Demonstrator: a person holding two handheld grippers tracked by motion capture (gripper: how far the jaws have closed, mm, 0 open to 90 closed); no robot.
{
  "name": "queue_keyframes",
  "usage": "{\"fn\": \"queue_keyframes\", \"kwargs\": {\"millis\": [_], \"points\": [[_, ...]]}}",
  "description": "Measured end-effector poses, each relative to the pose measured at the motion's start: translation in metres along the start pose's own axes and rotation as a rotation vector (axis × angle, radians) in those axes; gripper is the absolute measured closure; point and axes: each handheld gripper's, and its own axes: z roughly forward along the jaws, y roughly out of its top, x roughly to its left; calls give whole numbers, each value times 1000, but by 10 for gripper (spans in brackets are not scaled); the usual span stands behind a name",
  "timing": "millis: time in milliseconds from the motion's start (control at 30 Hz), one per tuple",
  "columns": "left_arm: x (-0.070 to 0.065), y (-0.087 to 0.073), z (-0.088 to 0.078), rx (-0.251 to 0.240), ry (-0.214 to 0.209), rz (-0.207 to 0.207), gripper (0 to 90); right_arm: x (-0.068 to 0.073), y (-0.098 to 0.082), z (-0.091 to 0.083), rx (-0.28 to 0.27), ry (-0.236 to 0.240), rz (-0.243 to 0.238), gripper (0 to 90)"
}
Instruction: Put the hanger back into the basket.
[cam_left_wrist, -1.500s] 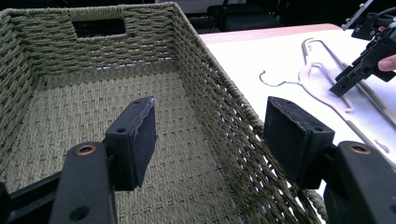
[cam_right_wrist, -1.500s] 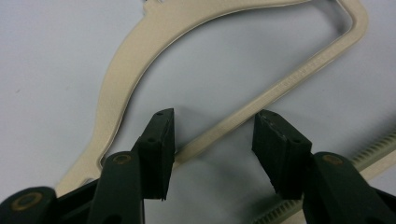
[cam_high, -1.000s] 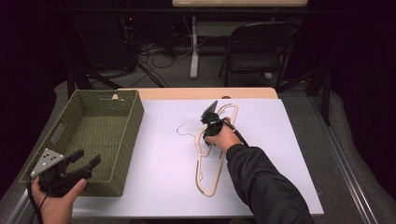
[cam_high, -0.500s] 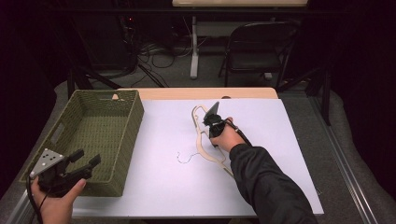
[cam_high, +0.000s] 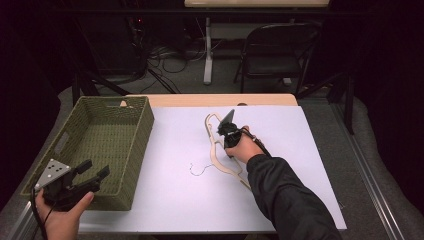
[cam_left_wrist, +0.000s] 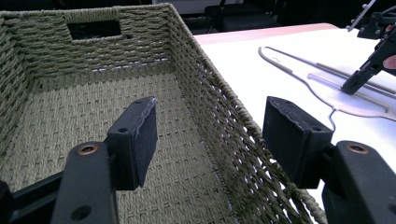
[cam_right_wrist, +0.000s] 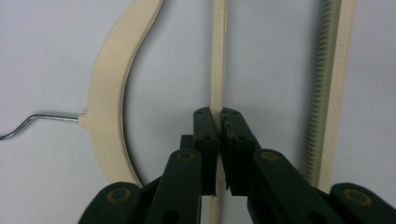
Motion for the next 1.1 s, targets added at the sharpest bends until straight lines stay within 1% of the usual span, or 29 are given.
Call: {"fn": "queue_keyframes", "kwargs": {"millis": [67, 100, 167, 200, 233, 267, 300, 333, 367, 433, 500, 533, 567, 600, 633, 667, 700, 733, 767, 800, 833, 867, 900, 933, 967, 1000, 1033, 1067, 1100], "points": [[0, 0, 0, -1, -1, 2, 354, 1, -1, 1, -12, -3, 1, 852], [-1, 0, 0, -2, 0, 2, 354, 0, -1, 1, -20, 2, -15, 852], [-2, 1, 0, -5, -3, 5, 354, 1, -2, 1, -24, 19, -10, 853], [-3, 1, 0, -5, -4, 7, 354, 2, -3, 0, -29, 12, -36, 854], [-4, 1, 0, -7, -9, 8, 354, 2, -3, 0, -29, 12, -36, 854], [-5, 2, 0, -8, -13, 10, 354, 3, -2, -6, 29, -10, -88, 855], [-7, 2, 0, -8, -17, 16, 354, 3, -2, -6, 29, -10, -88, 855], [-10, 4, 0, -13, -27, 26, 354, 5, -9, 3, -110, 53, -67, 855], [-13, 5, 0, -16, -32, 31, 354, 5, -7, -7, 16, 26, -108, 855], [-15, 6, 0, -18, -38, 38, 354, 6, -9, -8, 13, 28, -125, 855], [-24, 8, 0, -25, -61, 60, 359, 10, -15, -15, 14, 37, -173, 856], [-24, 8, 0, -25, -61, 60, 359, 10, -15, -15, 14, 37, -173, 856], [-27, 9, 1, -26, -72, 66, 359, 11, -18, -18, 13, 41, -186, 856], [-35, 10, 3, -26, -99, 80, 359, 11, -24, -23, -1, 68, -217, 856], [-35, 10, 3, -26, -99, 80, 359, 11, -24, -23, -1, 68, -217, 856], [-43, 10, 7, -22, -124, 95, 359, 12, -31, -29, 10, 87, -249, 856], [-43, 10, 7, -22, -124, 95, 359, 12, -31, -29, 10, 87, -249, 856], [-53, 10, 12, -14, -155, 109, 359, 14, -38, -34, 11, 101, -277, 856], [-53, 10, 12, -14, -155, 109, 359, 14, -38, -34, 11, 101, -277, 856], [-58, 9, 16, -9, -174, 114, 359, 15, -41, -35, 5, 119, -294, 856], [-68, 6, 24, 8, -208, 138, 359, 17, -47, -42, 22, 108, -356, 856], [-74, 4, 28, 16, -223, 149, 359, 17, -50, -42, -1, 120, -372, 856], [-74, 4, 28, 16, -223, 149, 359, 17, -50, -42, -1, 120, -372, 856], [-85, 0, 38, 41, -259, 170, 359, 19, -55, -46, -6, 151, -409, 856], [-85, 0, 38, 41, -259, 170, 359, 19, -55, -46, -6, 151, -409, 856], [-91, -2, 43, 53, -279, 186, 359, 20, -57, -50, 5, 146, -437, 856], [-103, -6, 52, 79, -311, 223, 359, 22, -61, -53, -6, 153, -479, 856], [-108, -8, 57, 86, -326, 238, 359, 24, -64, -53, -24, 160, -493, 856], [-108, -8, 57, 86, -326, 238, 360, 24, -64, -53, -24, 160, -493, 856]]}}
